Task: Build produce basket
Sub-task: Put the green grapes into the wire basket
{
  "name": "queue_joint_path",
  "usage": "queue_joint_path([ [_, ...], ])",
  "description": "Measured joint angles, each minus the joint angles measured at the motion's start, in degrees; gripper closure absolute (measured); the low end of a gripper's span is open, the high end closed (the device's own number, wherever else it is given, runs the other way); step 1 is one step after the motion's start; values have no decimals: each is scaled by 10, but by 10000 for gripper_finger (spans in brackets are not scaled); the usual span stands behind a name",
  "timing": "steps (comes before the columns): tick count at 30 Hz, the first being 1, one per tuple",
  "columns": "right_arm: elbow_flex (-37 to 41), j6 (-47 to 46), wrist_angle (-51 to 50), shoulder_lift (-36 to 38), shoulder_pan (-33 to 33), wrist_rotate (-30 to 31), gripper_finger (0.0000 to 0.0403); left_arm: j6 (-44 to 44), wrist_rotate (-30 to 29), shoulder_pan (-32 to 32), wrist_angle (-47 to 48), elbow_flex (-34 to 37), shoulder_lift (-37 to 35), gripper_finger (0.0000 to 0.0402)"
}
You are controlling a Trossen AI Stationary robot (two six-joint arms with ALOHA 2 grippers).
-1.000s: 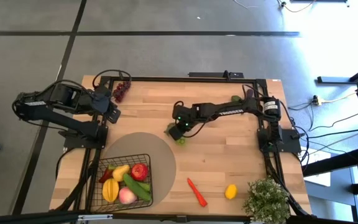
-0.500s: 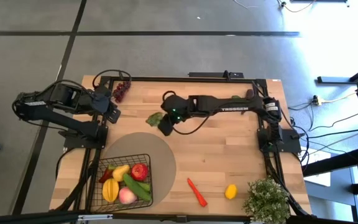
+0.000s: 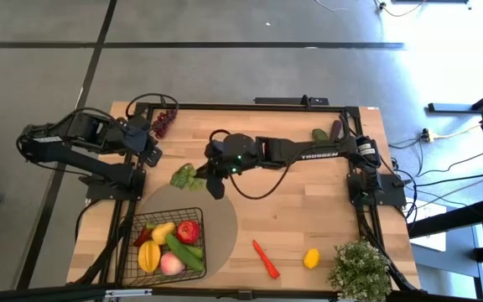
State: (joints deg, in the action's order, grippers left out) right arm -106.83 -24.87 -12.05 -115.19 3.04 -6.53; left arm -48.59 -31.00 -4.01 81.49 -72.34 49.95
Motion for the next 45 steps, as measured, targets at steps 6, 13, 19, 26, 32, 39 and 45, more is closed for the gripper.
queue_joint_path([
  [6,0,14,65,-4,16,-45,402,12,0,0,0,0,0,318],
  [13,-1,21,73,-11,42,-46,402,36,0,0,-1,0,0,318],
  [19,1,0,132,-50,60,-47,402,62,0,-2,-2,0,0,318],
  [26,2,-21,185,-97,75,-55,402,72,2,-16,-24,0,0,318],
  [32,1,-38,202,-136,85,-63,402,72,4,-30,-34,0,1,318],
  [39,1,-44,232,-169,93,-97,402,71,9,-49,-44,0,0,318],
  [45,2,-23,234,-183,93,-103,402,67,9,-58,-52,0,2,318],
])
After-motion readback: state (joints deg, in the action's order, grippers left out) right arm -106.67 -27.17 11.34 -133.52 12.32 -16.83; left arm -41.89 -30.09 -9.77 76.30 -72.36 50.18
